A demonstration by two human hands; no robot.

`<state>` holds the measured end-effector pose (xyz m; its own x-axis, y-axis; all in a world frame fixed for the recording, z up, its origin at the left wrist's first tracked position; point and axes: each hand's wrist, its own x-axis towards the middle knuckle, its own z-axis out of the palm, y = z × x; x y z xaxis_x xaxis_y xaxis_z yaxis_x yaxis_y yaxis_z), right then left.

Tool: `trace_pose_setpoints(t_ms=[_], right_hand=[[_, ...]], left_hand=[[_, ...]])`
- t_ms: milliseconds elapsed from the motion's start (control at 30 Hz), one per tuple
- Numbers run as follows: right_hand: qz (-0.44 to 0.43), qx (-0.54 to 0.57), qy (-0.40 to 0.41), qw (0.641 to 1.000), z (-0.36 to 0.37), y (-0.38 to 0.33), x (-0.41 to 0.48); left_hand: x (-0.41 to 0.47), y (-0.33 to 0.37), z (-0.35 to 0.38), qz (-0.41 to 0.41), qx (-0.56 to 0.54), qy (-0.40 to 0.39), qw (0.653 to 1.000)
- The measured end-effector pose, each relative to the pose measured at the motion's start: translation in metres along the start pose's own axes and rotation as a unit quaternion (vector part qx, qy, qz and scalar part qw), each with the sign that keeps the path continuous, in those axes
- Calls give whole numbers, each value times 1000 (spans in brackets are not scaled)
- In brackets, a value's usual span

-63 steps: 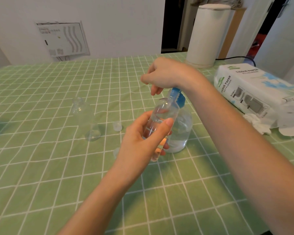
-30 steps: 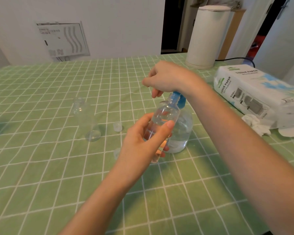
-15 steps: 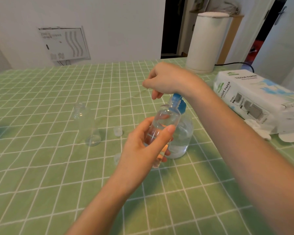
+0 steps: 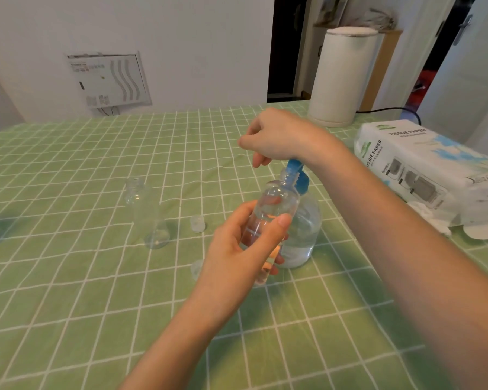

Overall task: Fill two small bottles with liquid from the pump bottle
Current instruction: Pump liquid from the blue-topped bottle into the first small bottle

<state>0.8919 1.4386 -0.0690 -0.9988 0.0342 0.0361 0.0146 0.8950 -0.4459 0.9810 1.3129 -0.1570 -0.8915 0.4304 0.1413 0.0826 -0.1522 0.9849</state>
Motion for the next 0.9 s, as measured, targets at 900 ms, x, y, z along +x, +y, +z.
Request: trace_pose_setpoints(t_ms=[900], right_hand=[[-2, -8, -28, 1000, -3, -3, 0]], left_hand=[[0, 0, 0, -1, 4, 5, 1000]])
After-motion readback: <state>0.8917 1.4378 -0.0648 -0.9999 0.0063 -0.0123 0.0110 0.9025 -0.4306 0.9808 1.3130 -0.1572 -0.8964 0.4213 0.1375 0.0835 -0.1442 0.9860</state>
